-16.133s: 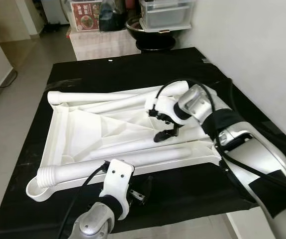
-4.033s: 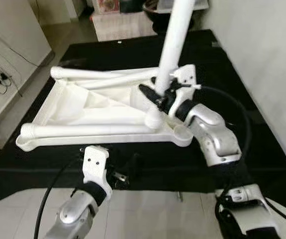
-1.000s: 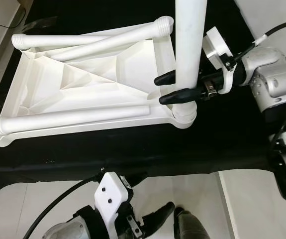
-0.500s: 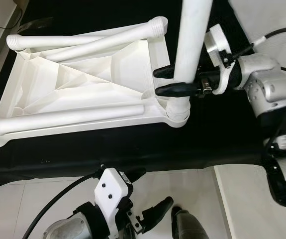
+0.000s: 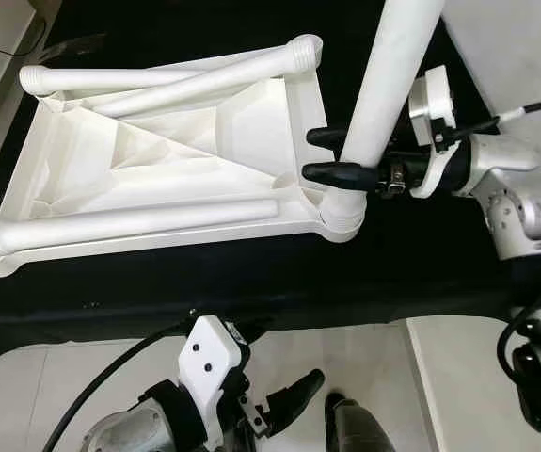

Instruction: Building children table

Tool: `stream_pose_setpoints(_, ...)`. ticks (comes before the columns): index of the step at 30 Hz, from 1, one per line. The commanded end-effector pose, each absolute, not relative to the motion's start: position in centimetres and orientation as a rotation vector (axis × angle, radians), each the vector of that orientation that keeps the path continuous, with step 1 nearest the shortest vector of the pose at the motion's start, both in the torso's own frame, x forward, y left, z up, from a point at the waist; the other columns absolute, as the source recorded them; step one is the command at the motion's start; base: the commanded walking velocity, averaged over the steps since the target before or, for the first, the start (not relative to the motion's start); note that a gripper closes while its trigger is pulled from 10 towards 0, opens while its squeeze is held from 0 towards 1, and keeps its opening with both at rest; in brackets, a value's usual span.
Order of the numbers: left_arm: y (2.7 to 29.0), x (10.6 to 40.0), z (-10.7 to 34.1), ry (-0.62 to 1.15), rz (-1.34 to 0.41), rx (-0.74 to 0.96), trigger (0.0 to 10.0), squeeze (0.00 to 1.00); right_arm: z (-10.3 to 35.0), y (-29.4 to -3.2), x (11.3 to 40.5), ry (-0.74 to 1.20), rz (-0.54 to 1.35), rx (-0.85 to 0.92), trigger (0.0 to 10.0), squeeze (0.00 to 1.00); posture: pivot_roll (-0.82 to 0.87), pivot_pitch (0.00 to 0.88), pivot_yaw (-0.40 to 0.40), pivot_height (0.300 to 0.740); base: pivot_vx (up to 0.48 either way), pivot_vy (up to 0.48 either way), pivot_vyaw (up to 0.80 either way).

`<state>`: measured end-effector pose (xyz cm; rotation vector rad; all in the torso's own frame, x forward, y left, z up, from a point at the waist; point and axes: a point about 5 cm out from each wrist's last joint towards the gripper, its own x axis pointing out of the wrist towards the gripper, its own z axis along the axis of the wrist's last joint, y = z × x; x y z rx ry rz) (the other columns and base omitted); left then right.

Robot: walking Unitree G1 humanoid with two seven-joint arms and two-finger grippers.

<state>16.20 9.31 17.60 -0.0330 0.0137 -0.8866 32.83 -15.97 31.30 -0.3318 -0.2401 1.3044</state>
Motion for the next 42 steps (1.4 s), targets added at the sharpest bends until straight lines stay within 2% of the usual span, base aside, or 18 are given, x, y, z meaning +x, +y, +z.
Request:
stream_pose_setpoints(1, 9.4, 16.1, 17.0, 0.05, -0.884, -0.05, 10.0, 0.0, 27.4, -15.4, 33.1, -0.053, 1.32, -0.266, 10.0, 0.0, -0.02, 0.35, 0.095, 0.74, 0.0, 0.0, 0.0)
stream_pose_setpoints(13, 9.5, 16.2, 16.9, 0.051, -0.882, -0.051, 10.0, 0.0, 27.2, -15.1, 32.8, -0.036, 1.243, -0.267, 10.0, 0.0, -0.02, 0.344, 0.096, 0.74, 0.0, 0.0, 0.0)
stream_pose_setpoints(20, 9.5, 16.2, 16.8, 0.054, -0.88, -0.051, 10.0, 0.0, 26.7, -15.6, 32.6, -0.02, 1.134, -0.242, 10.0, 0.0, -0.03, 0.336, 0.091, 0.74, 0.0, 0.0, 0.0)
stream_pose_setpoints(21, 9.6, 16.2, 16.7, 0.056, -0.879, -0.051, 10.0, 0.0, 26.2, -15.7, 32.5, -0.01, 1.046, -0.206, 10.0, 0.0, -0.02, 0.33, 0.08, 0.74, 0.0, 0.0, 0.0)
stream_pose_setpoints(22, 9.6, 16.2, 16.7, 0.056, -0.879, -0.051, 10.0, 0.0, 26.2, -15.7, 32.5, -0.01, 1.046, -0.206, 10.0, 0.0, -0.02, 0.33, 0.08, 0.74, 0.0, 0.0, 0.0)
stream_pose_setpoints(23, 9.7, 16.2, 16.6, 0.058, -0.865, -0.047, 10.0, 0.0, 23.5, -14.5, 31.2, 0.01, 0.751, -0.124, 10.0, 0.0, -0.03, 0.311, 0.068, 0.74, 0.0, 0.0, 0.0)
stream_pose_setpoints(24, 9.9, 16.3, 16.4, 0.059, -0.855, -0.043, 10.0, 0.0, 22.0, -14.5, 29.7, 0.033, 0.497, -0.06, 10.0, 0.0, -0.03, 0.305, 0.068, 0.74, 0.0, 0.0, 0.0)
stream_pose_setpoints(25, 9.9, 16.3, 16.4, 0.059, -0.855, -0.043, 10.0, 0.0, 22.0, -14.5, 29.7, 0.033, 0.497, -0.06, 10.0, 0.0, -0.03, 0.305, 0.068, 0.74, 0.0, 0.0, 0.0)
stream_pose_setpoints(26, 10.0, 16.6, 16.3, 0.058, -0.84, -0.043, 10.0, 0.0, 20.5, -14.2, 28.1, 0.064, 0.348, 0.001, 10.0, 0.0, -0.04, 0.295, 0.081, 0.74, 0.0, 0.0, 0.0)
stream_pose_setpoints(28, 10.1, 16.9, 16.2, 0.057, -0.828, -0.043, 10.0, 0.0, 20.1, -14.0, 27.6, 0.064, 0.274, 0.035, 10.0, 0.0, -0.04, 0.278, 0.085, 0.74, 0.0, 0.0, 0.0)
stream_pose_setpoints(32, 10.2, 17.3, 16.0, 0.056, -0.814, -0.026, 10.0, 0.0, 20.4, -13.2, 28.3, 0.026, 0.292, 0.049, 10.0, 0.0, -0.03, 0.263, 0.082, 0.74, 0.0, 0.0, 0.0)
stream_pose_setpoints(33, 10.5, 17.6, 16.0, 0.052, -0.798, -0.007, 10.0, 0.0, 20.6, -12.8, 28.9, 0.011, 0.301, 0.048, 10.0, 0.0, -0.02, 0.233, 0.081, 0.74, 0.0, 0.0, 0.0)
stream_pose_setpoints(36, 11.3, 18.4, 16.1, 0.034, -0.759, 0.028, 10.0, 0.0, 20.7, -12.1, 29.5, 0.004, 0.309, 0.051, 10.0, 0.0, -0.01, 0.213, 0.078, 0.74, 0.0, 0.0, 0.0)
stream_pose_setpoints(42, 12.1, 19.3, 16.4, 0.007, -0.713, 0.059, 10.0, 0.0, 20.9, -10.9, 29.6, -0.011, 0.321, 0.071, 10.0, 0.0, -0.01, 0.193, 0.076, 0.74, 0.0, 0.0, 0.0)
